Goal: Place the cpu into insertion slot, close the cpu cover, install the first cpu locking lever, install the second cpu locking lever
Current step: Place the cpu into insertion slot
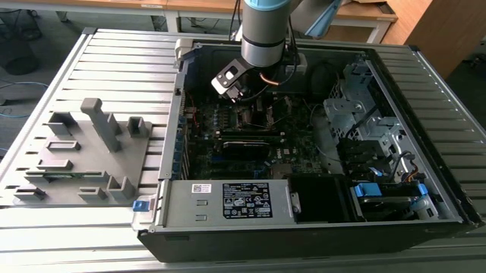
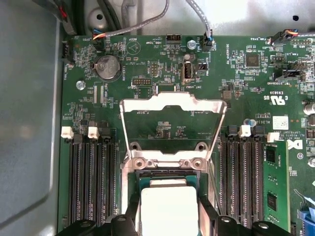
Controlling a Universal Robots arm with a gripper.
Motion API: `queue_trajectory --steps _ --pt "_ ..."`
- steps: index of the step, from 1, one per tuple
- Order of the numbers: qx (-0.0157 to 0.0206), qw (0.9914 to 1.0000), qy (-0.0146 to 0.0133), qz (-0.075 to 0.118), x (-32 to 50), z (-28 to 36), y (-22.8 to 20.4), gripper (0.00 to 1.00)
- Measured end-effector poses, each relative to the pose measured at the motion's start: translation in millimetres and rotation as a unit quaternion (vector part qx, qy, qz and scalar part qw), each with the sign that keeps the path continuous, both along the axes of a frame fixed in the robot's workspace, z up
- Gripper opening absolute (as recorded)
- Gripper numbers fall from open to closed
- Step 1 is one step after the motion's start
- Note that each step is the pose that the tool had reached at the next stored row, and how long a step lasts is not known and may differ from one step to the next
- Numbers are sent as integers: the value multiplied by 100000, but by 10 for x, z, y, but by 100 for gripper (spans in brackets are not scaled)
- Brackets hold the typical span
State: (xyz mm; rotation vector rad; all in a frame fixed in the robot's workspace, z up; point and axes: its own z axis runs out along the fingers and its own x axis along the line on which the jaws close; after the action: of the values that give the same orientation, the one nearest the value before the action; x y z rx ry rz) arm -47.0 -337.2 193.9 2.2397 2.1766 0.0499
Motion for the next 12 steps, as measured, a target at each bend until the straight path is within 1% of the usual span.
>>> queue_trajectory --steps 2,3,8,12 --pt "-10 99987 9 -1602 0 -3 0 55" --pt "-15 99978 12 -2101 0 -3 -1 55" --pt "2 99975 0 -2222 3 -5 0 55" --pt "-6 99984 3 -1774 9 -4 1 55"
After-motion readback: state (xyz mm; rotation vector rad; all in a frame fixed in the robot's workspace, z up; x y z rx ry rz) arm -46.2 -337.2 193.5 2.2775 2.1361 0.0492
